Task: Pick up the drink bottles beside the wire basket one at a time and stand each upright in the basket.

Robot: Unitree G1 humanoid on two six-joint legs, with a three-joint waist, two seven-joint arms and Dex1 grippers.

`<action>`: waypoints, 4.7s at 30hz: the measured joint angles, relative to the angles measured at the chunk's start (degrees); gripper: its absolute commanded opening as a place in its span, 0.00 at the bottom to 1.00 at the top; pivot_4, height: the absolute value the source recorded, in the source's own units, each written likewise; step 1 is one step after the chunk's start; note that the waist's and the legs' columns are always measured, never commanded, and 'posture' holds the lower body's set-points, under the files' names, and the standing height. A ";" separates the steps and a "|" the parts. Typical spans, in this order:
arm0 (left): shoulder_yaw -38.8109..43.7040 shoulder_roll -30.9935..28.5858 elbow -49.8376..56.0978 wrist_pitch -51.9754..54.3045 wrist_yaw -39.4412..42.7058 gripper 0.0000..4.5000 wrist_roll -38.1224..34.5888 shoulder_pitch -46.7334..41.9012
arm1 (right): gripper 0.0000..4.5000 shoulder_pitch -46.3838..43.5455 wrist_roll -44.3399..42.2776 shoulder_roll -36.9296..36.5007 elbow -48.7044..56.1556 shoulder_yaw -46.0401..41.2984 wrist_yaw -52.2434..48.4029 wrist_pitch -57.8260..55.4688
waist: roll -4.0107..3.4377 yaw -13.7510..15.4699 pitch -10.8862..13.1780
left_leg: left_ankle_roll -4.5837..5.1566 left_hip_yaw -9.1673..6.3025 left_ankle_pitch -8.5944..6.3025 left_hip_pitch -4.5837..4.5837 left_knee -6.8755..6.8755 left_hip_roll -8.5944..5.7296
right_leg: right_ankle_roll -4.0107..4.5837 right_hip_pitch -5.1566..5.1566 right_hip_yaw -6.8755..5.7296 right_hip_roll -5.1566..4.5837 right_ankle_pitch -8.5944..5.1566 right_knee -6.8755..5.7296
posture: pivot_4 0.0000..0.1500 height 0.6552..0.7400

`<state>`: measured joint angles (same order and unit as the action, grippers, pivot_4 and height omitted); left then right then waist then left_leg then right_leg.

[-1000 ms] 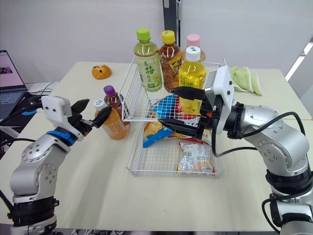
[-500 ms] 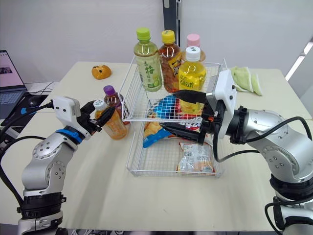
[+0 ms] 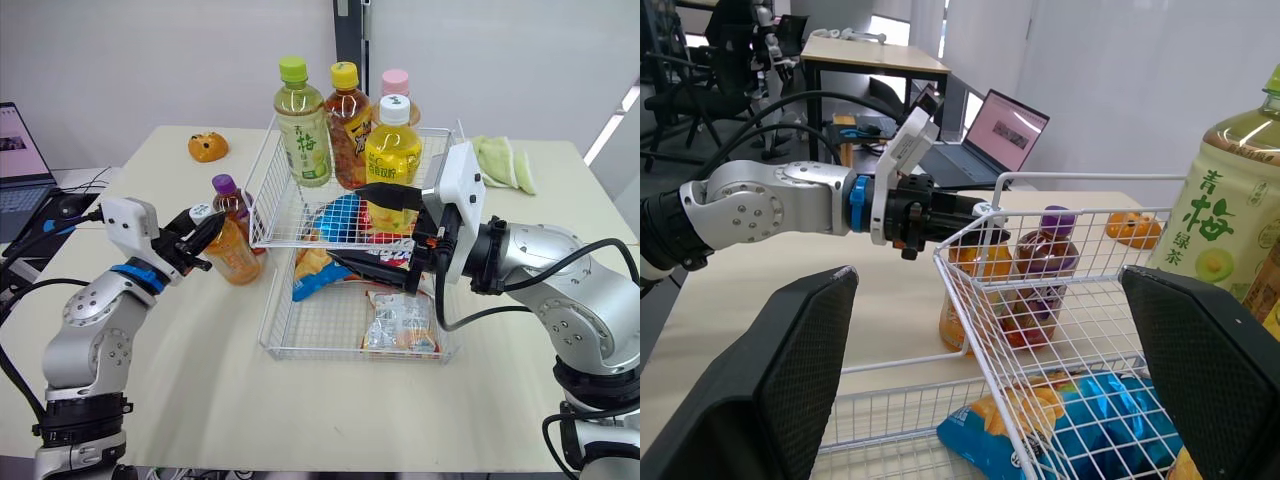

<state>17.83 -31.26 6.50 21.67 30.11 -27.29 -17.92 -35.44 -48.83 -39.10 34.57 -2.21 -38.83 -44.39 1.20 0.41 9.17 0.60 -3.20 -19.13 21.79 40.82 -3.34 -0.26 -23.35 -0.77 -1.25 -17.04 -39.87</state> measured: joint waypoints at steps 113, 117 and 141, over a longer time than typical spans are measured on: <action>4.07 2.55 0.51 4.96 -4.43 1.00 1.58 -4.99 | 1.00 -5.76 1.41 4.60 -3.72 3.16 0.13 2.93 | 0.07 0.75 -0.02 | -0.06 -0.11 0.11 -0.03 -0.01 -0.06 | -0.05 -0.03 0.03 0.04 0.11 -0.01 | 1.00 1.00; -0.39 3.11 -9.09 0.48 -5.68 1.00 6.15 -11.99 | 1.00 -5.33 0.81 3.89 -2.02 2.35 1.83 1.64 | 0.06 0.06 -0.01 | -0.06 -0.09 0.11 0.02 -0.03 -0.07 | -0.05 -0.08 0.05 0.04 0.11 0.00 | 1.00 1.00; -6.77 4.09 -33.13 -12.67 -2.99 0.46 13.47 -24.00 | 1.00 -3.28 -2.30 1.45 3.41 -0.12 7.91 -2.57 | 0.07 -0.37 -0.01 | -0.07 -0.11 0.12 0.11 -0.02 -0.06 | -0.05 -0.16 0.06 0.04 0.11 0.00 | 1.00 1.00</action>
<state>11.06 -27.17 -26.63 9.01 27.12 -13.82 -41.92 -38.72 -51.13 -37.65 37.99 -2.33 -30.92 -46.96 1.28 0.04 9.15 0.52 -3.30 -19.01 21.90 40.80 -3.40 -0.31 -23.51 -0.72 -1.22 -16.93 -39.86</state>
